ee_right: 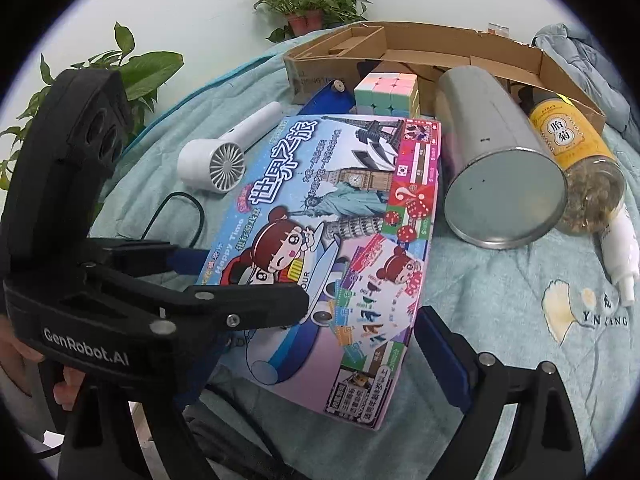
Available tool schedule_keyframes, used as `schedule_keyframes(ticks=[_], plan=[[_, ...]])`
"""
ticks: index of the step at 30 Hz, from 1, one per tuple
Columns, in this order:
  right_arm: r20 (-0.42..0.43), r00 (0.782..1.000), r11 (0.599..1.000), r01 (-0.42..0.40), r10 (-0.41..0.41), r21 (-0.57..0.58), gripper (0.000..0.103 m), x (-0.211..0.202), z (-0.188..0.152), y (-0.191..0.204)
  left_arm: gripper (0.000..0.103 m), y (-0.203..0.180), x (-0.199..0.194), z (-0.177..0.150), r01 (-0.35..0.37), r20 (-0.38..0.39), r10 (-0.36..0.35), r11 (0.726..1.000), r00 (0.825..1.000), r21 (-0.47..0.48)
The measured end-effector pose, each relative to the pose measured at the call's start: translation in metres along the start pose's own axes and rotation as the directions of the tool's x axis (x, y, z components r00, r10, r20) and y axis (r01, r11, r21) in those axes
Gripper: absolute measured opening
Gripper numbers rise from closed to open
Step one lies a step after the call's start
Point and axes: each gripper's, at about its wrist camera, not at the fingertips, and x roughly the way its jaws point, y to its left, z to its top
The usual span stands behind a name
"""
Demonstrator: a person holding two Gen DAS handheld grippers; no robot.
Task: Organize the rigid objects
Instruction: 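Grasp the blue-and-pink game box with the right tool and lift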
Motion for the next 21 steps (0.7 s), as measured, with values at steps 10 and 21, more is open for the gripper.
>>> schedule_keyframes(ticks=[10, 21], plan=[[0.004, 1.0, 1.0, 0.031, -0.031, -0.002, 0.094, 0.015, 0.026, -0.006, 0.084, 0.001, 0.009, 0.018, 0.002, 0.009, -0.002, 1.0, 1.0, 0.011], [0.014, 1.0, 0.999, -0.004, 0.004, 0.047, 0.102, 0.029, 0.032, -0.014, 0.091, -0.008, 0.019, 0.021, -0.017, 0.033, 0.016, 0.999, 0.999, 0.034]])
